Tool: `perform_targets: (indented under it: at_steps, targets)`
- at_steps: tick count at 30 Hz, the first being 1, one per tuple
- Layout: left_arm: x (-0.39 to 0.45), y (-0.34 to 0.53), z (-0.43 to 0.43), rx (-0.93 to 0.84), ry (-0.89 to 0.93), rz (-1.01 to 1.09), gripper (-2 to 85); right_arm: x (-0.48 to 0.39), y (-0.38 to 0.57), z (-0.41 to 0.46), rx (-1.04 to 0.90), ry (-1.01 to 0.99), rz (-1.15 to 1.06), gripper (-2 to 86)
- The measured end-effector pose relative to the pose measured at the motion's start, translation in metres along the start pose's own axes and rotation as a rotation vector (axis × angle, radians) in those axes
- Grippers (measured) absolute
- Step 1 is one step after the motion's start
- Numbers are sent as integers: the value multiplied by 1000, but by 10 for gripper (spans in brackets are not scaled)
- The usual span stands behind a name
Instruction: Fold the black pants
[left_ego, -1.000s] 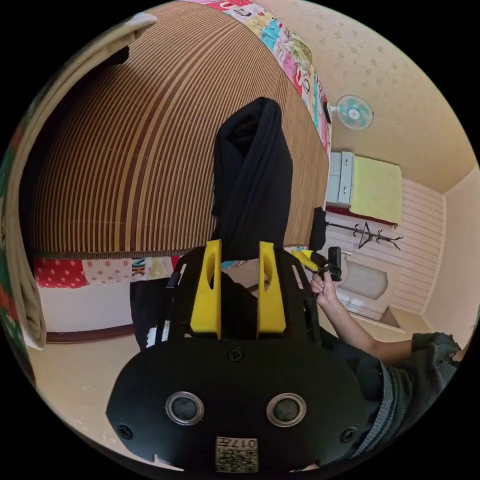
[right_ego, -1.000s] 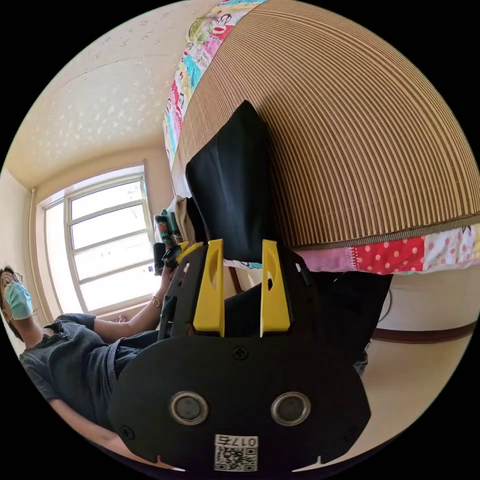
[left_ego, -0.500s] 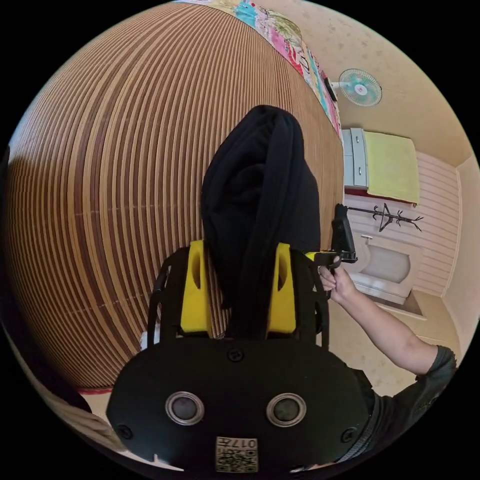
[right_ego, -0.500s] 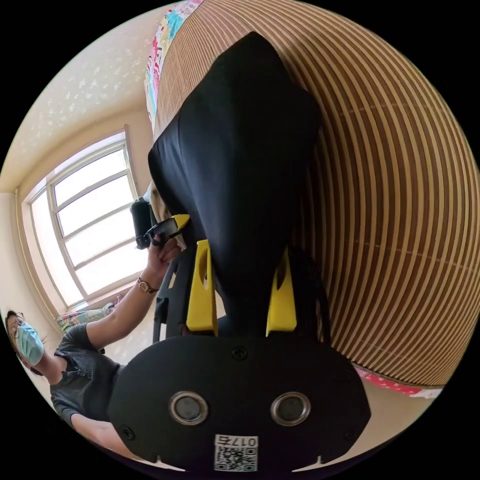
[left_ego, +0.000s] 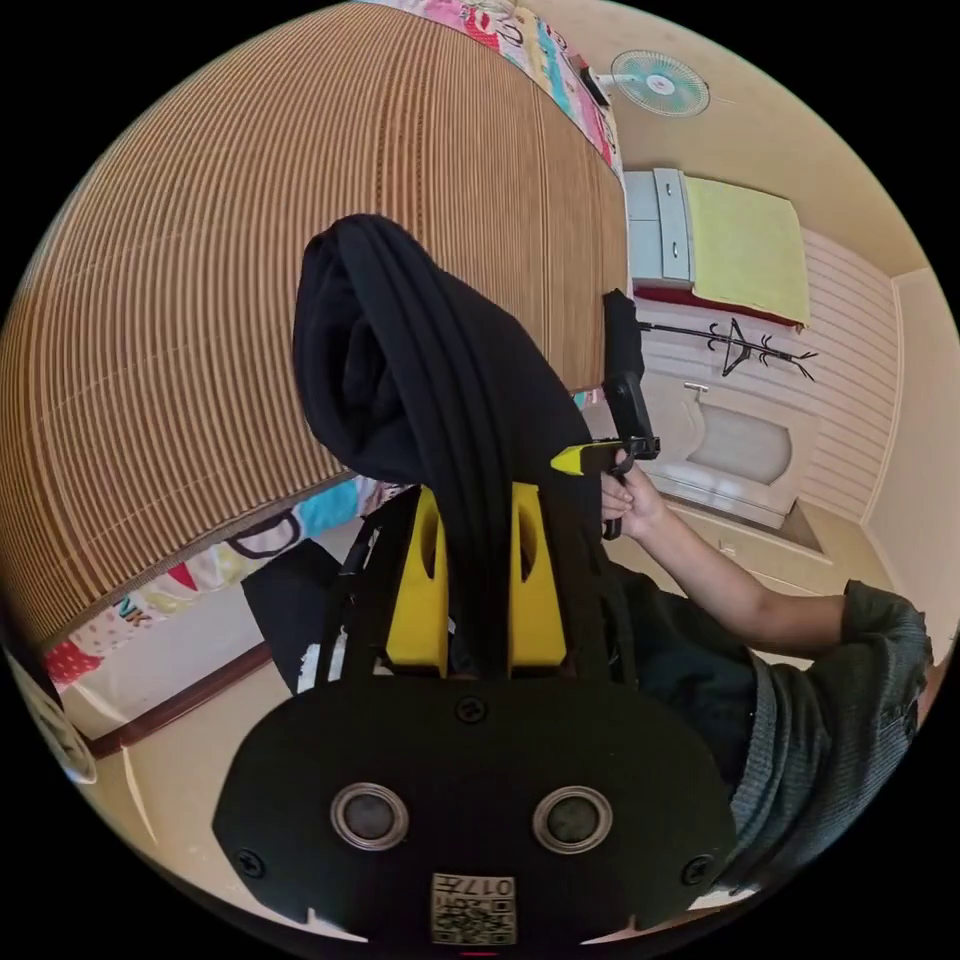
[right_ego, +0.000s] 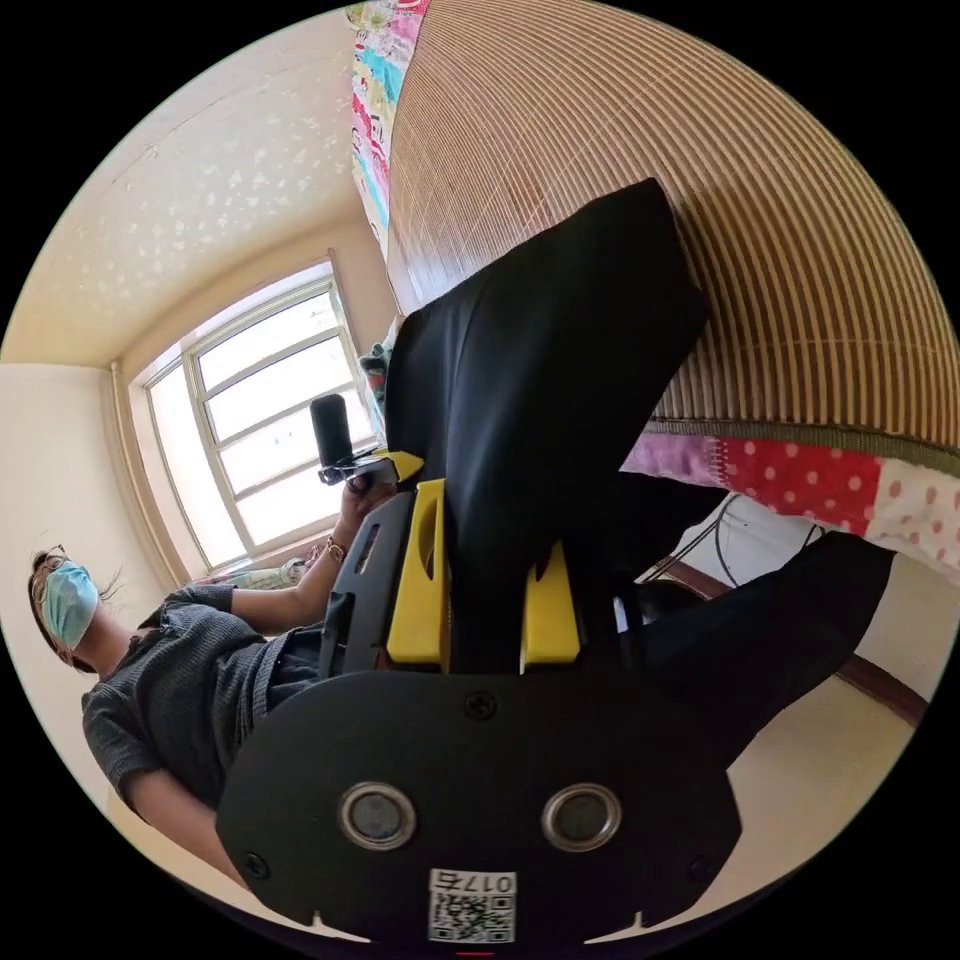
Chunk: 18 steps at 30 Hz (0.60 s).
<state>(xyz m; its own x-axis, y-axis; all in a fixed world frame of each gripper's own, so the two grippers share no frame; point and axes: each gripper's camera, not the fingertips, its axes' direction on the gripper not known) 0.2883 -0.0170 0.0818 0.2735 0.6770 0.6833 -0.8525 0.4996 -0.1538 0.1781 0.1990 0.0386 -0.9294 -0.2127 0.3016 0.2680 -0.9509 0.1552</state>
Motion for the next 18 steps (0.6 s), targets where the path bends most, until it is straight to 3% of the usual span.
perform_targets:
  at_steps: [6,14,18]
  targets:
    - [121,-85,94,-11,-59,113,93,-22,53,-155,126,110,-120,90]
    - [305,-223,250,-28,13,297,95,-53,132,-398,307,341,-256,91]
    - [384,-290,324,32,55,323,96,-57,133,-471,328,493,-264,95]
